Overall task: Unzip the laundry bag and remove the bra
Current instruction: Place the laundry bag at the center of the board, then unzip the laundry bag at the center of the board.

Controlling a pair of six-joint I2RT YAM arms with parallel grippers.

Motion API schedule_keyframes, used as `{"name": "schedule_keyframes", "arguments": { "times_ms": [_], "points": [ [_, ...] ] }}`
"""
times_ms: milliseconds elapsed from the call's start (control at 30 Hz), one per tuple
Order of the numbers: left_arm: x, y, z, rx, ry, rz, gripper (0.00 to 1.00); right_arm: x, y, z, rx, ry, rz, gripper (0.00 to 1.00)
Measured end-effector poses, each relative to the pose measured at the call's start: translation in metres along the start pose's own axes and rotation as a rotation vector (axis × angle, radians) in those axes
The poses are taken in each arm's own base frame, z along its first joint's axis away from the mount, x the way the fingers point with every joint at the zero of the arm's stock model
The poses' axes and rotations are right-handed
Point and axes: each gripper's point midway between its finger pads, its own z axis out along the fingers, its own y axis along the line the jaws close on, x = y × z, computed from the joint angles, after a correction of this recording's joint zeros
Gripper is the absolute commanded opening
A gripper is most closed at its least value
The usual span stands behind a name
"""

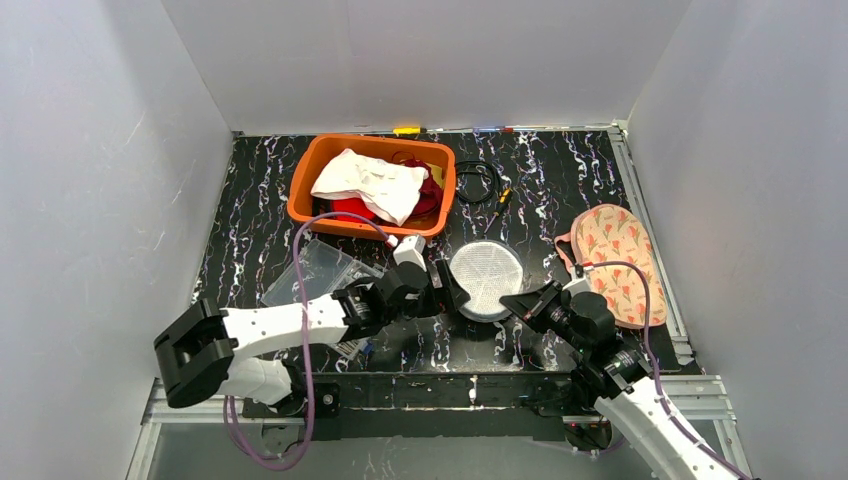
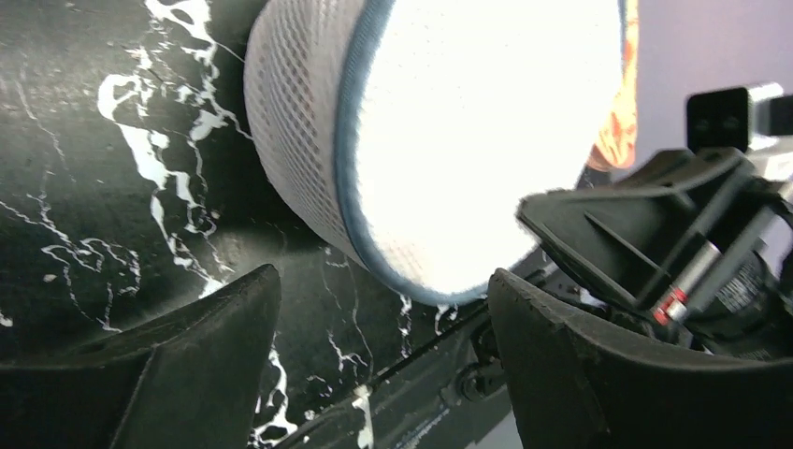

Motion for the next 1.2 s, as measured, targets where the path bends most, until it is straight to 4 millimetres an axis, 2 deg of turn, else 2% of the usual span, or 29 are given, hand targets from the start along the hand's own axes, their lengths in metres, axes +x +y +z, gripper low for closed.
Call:
{"name": "schedule_keyframes", "arguments": {
  "times_ms": [133, 200, 233, 367, 433, 467, 533, 600, 767, 900, 1000, 1200],
  "points": [
    [-0.003, 0.016, 0.015, -0.057, 0.002, -0.008, 0.69, 0.004, 0.000, 0.000, -0.004, 0.023, -0.011, 0.01],
    [-0.003, 0.025, 0.021, -0.082, 0.007, -0.014, 0.60, 0.005, 0.001, 0.000, -0.008, 0.032, -0.020, 0.01],
    [-0.003, 0.030, 0.024, -0.099, 0.010, -0.015, 0.53, 0.006, 0.001, 0.000, -0.010, 0.035, -0.023, 0.05],
    [-0.004, 0.032, 0.032, -0.107, 0.028, -0.005, 0.24, 0.009, 0.002, -0.001, -0.015, 0.057, -0.043, 0.48],
    [-0.008, 0.025, 0.033, -0.089, 0.029, 0.014, 0.09, 0.011, 0.002, -0.003, -0.005, 0.072, -0.069, 0.67],
    [-0.010, 0.022, 0.033, -0.080, 0.027, 0.025, 0.02, 0.010, 0.003, -0.004, -0.007, 0.072, -0.070, 0.70],
    [-0.012, 0.018, 0.030, -0.055, 0.030, 0.053, 0.00, 0.007, 0.009, -0.009, -0.001, 0.073, -0.106, 0.85],
    [-0.017, 0.016, 0.027, -0.038, 0.032, 0.063, 0.00, 0.001, 0.020, -0.016, -0.004, 0.066, -0.151, 0.92],
    [-0.034, 0.011, 0.000, 0.017, 0.048, 0.146, 0.00, -0.022, 0.058, -0.033, -0.010, 0.027, -0.307, 0.97],
    [-0.034, 0.012, -0.025, 0.034, 0.132, 0.278, 0.00, -0.037, 0.082, -0.031, 0.009, 0.041, -0.443, 0.96],
    [-0.024, 0.008, -0.043, 0.071, 0.239, 0.394, 0.00, -0.034, 0.082, -0.019, 0.032, 0.113, -0.532, 0.93],
    [0.009, 0.014, -0.073, 0.175, 0.446, 0.507, 0.00, -0.008, 0.069, -0.003, 0.000, 0.292, -0.605, 0.87]
  ]
}}
